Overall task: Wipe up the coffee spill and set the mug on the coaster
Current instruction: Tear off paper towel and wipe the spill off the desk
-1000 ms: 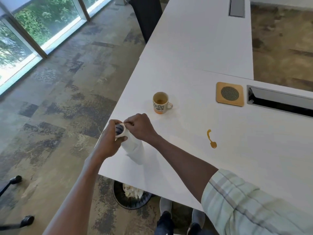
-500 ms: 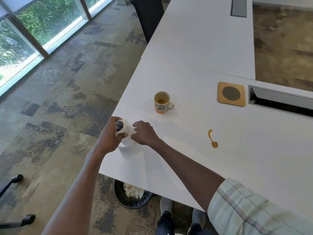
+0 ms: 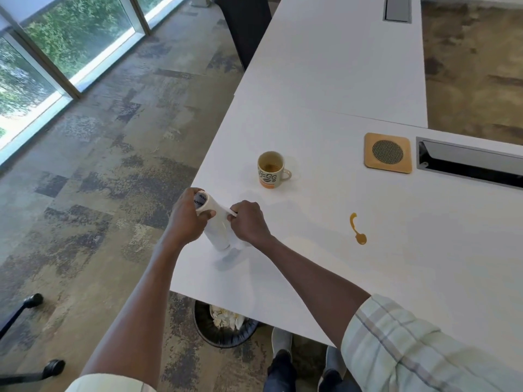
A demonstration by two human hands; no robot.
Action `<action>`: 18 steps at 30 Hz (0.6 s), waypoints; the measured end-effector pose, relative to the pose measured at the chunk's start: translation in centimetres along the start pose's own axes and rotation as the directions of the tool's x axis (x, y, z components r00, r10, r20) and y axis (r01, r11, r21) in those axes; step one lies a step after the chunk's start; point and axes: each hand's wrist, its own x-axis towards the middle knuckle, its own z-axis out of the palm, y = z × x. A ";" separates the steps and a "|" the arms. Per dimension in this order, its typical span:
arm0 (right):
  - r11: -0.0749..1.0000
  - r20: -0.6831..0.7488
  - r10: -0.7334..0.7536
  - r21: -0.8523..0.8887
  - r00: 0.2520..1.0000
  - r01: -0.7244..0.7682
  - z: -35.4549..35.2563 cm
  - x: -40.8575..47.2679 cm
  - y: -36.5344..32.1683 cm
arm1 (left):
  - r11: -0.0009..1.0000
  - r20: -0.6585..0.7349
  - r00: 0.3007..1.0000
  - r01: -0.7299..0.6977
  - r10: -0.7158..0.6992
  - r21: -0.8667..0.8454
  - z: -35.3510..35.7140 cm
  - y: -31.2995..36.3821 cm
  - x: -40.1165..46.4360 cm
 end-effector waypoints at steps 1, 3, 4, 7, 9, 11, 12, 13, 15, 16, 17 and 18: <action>1.000 -0.010 -0.003 0.005 1.000 0.003 0.1 0.1 0.0 | 1.000 -0.005 1.000 0.005 -0.005 -0.005 0.1 0.0 0.1; 1.000 -0.033 -0.006 0.013 0.999 0.006 0.3 0.2 0.1 | 1.000 -0.011 1.000 0.013 -0.013 -0.011 0.1 0.1 0.3; 1.000 -0.039 -0.005 0.011 0.999 0.006 0.4 0.3 0.1 | 1.000 -0.014 1.000 0.021 -0.022 -0.016 0.1 0.1 0.5; 1.000 -0.043 0.017 0.005 0.999 -0.017 0.8 0.3 1.2 | 0.997 -0.026 0.998 0.063 -0.064 -0.038 -0.2 -0.1 1.0; 0.999 -0.038 0.039 -0.007 0.999 -0.039 1.0 0.0 2.4 | 0.996 -0.031 0.996 0.084 -0.085 -0.033 -0.3 -0.2 1.4; 0.999 -0.041 0.052 -0.001 0.998 -0.052 1.4 -0.6 3.8 | 0.994 -0.042 0.994 0.101 -0.102 -0.044 -0.2 -0.4 1.7; 0.998 -0.047 0.056 0.010 0.997 -0.056 1.7 -0.9 4.3 | 0.992 -0.051 0.992 0.110 -0.112 -0.056 -0.1 -0.5 1.7; 0.998 -0.050 0.062 0.018 0.997 -0.061 1.9 -1.3 4.8 | 0.990 -0.062 0.990 0.121 -0.125 -0.068 -0.1 -0.6 1.8; 0.997 -0.054 0.076 0.022 0.996 -0.074 2.1 -1.9 5.6 | 0.985 -0.094 0.983 0.149 -0.157 -0.088 -0.1 -0.9 1.9; 0.996 -0.053 0.083 0.020 0.995 -0.082 2.2 -2.3 6.1 | 0.981 -0.108 0.978 0.166 -0.177 -0.101 -0.1 -1.1 2.0; 0.996 -0.050 0.086 0.017 0.995 -0.086 2.3 -2.6 6.7 | 0.976 -0.121 0.973 0.184 -0.198 -0.118 -0.2 -1.3 2.1; 0.996 -0.046 0.091 0.020 0.995 -0.090 2.4 -2.8 7.3 | 0.970 -0.133 0.967 0.200 -0.218 -0.137 -0.3 -1.5 2.1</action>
